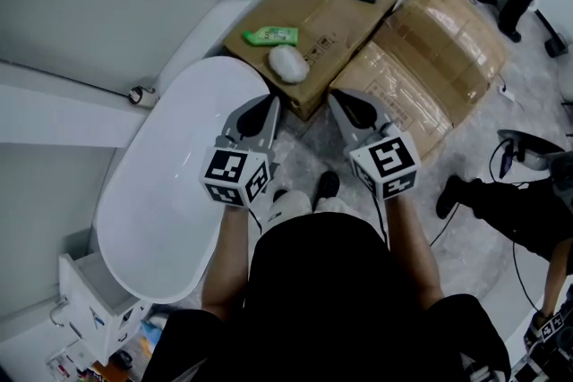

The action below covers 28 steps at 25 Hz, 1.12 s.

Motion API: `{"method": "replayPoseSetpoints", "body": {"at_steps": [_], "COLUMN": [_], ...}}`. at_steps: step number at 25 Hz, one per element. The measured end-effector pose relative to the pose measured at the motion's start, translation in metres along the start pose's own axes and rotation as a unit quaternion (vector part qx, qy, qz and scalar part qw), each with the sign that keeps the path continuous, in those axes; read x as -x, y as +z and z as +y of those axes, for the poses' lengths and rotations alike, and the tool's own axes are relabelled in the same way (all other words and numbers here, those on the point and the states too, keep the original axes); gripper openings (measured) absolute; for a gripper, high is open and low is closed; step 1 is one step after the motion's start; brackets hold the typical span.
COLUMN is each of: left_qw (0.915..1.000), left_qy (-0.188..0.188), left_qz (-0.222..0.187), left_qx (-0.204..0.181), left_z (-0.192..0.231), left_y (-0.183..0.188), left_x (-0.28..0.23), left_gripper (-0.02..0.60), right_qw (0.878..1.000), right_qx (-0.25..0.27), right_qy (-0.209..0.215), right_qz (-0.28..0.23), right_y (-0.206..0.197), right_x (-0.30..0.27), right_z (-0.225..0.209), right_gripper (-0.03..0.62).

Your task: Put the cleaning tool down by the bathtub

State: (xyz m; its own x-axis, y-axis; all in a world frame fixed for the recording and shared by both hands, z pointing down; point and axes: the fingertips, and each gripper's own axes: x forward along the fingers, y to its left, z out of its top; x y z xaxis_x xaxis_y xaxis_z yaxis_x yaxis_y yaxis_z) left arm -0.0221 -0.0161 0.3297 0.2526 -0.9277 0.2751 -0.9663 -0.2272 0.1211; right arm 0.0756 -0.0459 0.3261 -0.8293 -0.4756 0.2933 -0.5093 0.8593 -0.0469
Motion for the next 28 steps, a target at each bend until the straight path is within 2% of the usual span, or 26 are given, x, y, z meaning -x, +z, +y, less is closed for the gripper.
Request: {"method": "replayPoseSetpoints", "body": {"at_steps": [9,28], "left_qw": [0.9998,0.9998], "left_qy": [-0.014,-0.012], "left_qz": [-0.012,-0.014], "left_qx": [-0.009,0.003], "left_z": [-0.013,-0.01], "left_y": [0.006,0.005], "left_x": [0.009,0.002], "left_gripper": [-0.002,-0.002], "right_qw": [1.0,1.0], "right_qx": [0.006,0.001], "right_qy": [0.005,-0.001], "right_qz": [-0.014,-0.011], "right_y": [0.014,0.018], "right_x": [0.012,0.008], "right_z": [0.016,0.007], "right_gripper": [0.009,0.008]}}
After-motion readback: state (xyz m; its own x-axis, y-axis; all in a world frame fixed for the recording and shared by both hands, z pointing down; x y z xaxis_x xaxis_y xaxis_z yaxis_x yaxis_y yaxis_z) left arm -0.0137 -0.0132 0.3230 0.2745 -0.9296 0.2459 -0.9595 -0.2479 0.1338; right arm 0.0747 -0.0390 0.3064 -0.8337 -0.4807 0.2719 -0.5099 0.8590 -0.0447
